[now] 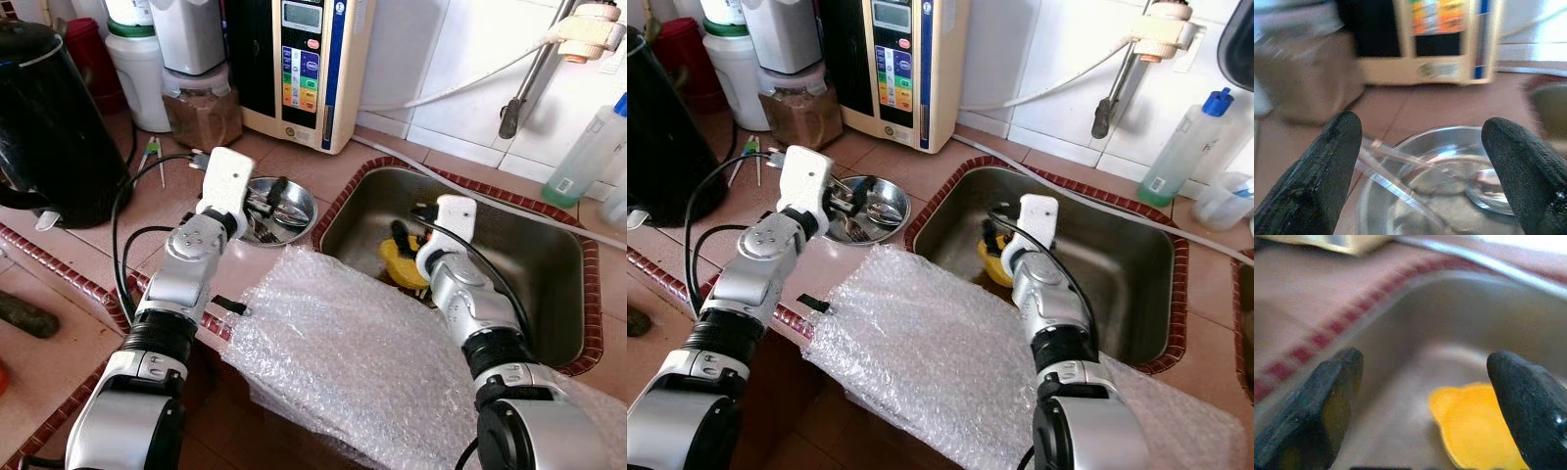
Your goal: Kitchen organization
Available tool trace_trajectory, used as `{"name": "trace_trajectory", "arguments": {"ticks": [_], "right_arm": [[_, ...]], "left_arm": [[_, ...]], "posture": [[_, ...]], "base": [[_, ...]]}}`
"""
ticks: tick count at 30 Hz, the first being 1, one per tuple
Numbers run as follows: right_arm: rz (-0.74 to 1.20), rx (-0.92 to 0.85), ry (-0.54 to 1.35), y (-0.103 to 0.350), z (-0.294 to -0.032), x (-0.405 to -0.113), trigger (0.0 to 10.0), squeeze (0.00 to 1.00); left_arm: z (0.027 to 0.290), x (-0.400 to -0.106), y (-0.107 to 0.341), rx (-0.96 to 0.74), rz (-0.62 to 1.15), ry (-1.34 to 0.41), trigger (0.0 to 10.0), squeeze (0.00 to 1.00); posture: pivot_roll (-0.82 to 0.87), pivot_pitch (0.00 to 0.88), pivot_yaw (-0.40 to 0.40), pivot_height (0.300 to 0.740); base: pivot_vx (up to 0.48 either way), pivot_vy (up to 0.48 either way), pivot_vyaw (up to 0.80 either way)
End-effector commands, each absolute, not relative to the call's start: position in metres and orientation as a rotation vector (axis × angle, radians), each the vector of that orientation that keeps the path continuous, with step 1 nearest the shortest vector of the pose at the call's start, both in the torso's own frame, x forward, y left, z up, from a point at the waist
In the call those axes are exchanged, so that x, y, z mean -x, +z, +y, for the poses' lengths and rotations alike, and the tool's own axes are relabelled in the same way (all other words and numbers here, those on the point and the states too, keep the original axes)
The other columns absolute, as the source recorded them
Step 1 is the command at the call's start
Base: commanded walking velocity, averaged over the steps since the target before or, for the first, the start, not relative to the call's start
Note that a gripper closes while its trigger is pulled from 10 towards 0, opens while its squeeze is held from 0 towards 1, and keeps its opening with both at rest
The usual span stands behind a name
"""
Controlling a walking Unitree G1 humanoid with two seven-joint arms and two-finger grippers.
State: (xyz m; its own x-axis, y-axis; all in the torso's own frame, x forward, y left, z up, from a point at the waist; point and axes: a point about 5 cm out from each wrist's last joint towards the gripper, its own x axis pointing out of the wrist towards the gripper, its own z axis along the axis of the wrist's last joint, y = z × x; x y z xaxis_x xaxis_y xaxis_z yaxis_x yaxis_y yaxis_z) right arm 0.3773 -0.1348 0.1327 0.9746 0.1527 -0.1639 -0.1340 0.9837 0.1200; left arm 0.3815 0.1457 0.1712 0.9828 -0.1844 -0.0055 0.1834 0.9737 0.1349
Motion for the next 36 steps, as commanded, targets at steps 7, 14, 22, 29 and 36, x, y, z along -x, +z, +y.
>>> {"name": "trace_trajectory", "arguments": {"ticks": [7,14,22,29,36], "right_arm": [[0.135,-0.091,0.198,0.139,-0.129,-0.377,10.0,0.0],[0.128,-0.087,0.216,0.138,-0.128,-0.374,10.0,0.0],[0.133,-0.087,0.214,0.137,-0.128,-0.373,10.0,0.0],[0.135,-0.086,0.213,0.137,-0.128,-0.373,10.0,0.0],[0.134,-0.085,0.218,0.137,-0.126,-0.374,10.0,0.0]], "left_arm": [[0.142,-0.386,0.165,0.077,0.092,-0.159,10.0,0.0],[0.129,-0.39,0.175,0.116,0.065,-0.182,10.0,0.0],[0.128,-0.391,0.174,0.137,0.107,-0.182,10.0,0.0],[0.121,-0.39,0.166,0.298,0.197,-0.165,10.0,0.0],[0.117,-0.388,0.158,0.348,0.254,-0.171,10.0,0.0]], "posture": [[-0.02,0.007,-0.053,0.74],[-0.03,0.007,-0.047,0.74],[-0.03,0.008,-0.044,0.74],[-0.03,0.005,-0.043,0.74],[-0.03,0.0,-0.041,0.74]], "base": [[0.0,0.0,0.0],[0.0,0.0,0.0],[0.0,0.0,0.0],[0.0,0.0,0.0],[0.0,0.0,0.0]]}}
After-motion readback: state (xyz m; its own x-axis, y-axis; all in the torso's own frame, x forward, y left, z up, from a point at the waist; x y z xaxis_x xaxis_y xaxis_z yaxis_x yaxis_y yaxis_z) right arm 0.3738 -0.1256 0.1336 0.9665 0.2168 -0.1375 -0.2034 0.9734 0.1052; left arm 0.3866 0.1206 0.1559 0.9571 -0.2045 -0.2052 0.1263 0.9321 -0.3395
